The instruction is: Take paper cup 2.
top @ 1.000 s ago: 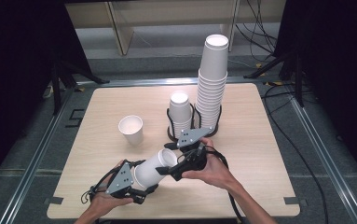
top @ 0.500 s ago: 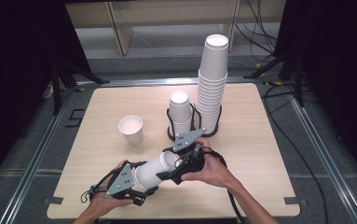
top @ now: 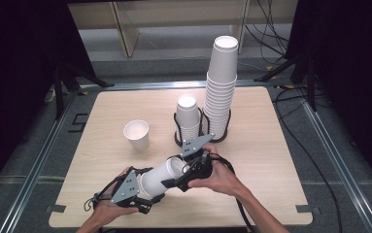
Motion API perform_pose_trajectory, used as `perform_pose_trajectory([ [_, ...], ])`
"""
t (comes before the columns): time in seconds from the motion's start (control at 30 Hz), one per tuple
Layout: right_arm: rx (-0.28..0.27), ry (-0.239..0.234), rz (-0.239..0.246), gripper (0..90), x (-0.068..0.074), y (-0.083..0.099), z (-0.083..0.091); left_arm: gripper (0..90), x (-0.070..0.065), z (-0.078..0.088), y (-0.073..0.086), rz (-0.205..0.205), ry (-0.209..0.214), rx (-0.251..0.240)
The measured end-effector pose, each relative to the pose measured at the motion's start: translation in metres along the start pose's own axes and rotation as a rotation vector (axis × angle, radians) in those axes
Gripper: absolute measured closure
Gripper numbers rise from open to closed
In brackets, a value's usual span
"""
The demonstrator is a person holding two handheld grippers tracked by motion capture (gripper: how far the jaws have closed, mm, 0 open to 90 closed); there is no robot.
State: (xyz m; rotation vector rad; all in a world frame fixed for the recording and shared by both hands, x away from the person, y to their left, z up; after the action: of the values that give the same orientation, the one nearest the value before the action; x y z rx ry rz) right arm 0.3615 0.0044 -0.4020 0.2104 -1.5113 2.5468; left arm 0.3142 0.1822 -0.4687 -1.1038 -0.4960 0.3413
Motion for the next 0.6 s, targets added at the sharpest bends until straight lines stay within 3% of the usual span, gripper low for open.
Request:
perform_pose_trajectory([
  [0.2,0.005,-0.016,-0.022,18.5,0.0019,0.0011,-0.0015,14.2,-0.0001,0.0002,0.0002,-0.012,0.0,0.006],
  [0.4,-0.008,-0.018,-0.013,19.0,0.001,0.0001,-0.0018,14.2,-0.0002,0.0007,-0.0004,-0.017,0.001,0.004],
  [0.6,-0.049,-0.045,-0.036,22.0,-0.0009,-0.0005,0.0011,13.9,0.0007,0.0018,-0.0015,-0.007,-0.001,-0.01],
])
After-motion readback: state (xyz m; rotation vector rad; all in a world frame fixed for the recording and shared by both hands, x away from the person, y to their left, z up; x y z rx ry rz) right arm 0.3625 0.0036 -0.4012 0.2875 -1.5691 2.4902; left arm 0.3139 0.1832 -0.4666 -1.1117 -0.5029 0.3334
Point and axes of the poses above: each handheld gripper's, and its own axes: z roughly backward along the jaws, y roughly out of its underside, x roughly to its left, the point moved 4 cm from there along -z, roughly forward along the jaws, and after that the axes turned 3 degrees about -y, right-handed, at the moved point
